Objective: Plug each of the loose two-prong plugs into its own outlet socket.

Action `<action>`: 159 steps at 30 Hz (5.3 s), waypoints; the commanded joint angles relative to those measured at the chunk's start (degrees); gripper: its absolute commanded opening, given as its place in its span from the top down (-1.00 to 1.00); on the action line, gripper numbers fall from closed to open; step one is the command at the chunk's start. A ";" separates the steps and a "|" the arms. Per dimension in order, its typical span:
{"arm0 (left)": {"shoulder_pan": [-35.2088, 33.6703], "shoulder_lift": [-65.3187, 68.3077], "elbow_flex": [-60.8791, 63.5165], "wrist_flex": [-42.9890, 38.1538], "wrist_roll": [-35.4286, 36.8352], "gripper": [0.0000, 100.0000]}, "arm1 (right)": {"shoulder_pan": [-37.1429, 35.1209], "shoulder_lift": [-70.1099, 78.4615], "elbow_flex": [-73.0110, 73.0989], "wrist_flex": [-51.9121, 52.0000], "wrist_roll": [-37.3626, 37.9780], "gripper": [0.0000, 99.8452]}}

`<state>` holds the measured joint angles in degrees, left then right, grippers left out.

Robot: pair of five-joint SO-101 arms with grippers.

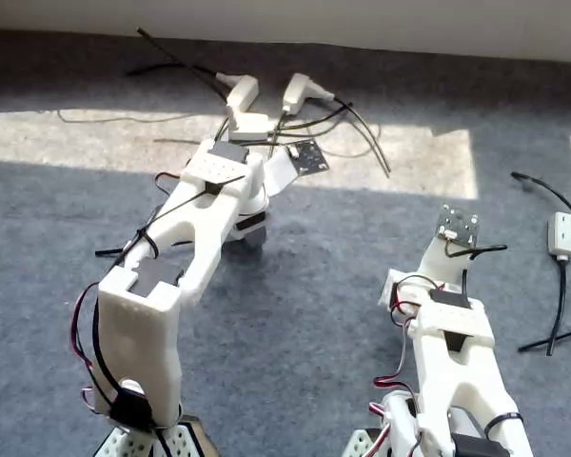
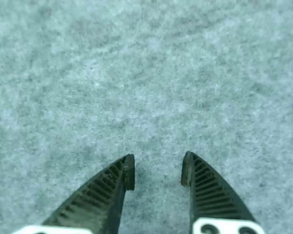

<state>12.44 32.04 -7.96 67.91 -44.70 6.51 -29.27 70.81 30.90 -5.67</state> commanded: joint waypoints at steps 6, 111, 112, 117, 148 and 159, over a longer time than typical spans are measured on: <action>1.10 -11.47 0.31 3.43 -0.70 0.55 | -0.57 -0.22 -0.40 -0.75 -0.26 0.66; -6.11 -15.25 -6.99 30.77 33.93 0.49 | 37.41 10.59 -66.77 39.43 6.07 0.49; -4.88 -15.25 -5.93 28.22 37.36 0.49 | 38.99 15.08 -70.46 40.13 6.07 0.49; -4.88 -15.78 0.75 17.05 57.41 0.48 | 41.80 41.54 -94.11 42.15 6.24 0.49; -5.23 -15.25 13.93 1.85 62.24 0.49 | 38.02 105.27 -160.75 37.67 -9.58 0.49; -5.23 -15.25 14.20 1.85 62.24 0.49 | 38.64 104.75 -160.75 51.82 2.11 0.50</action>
<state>6.37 19.03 6.46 70.37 17.19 45.45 78.68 -88.57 79.69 -6.20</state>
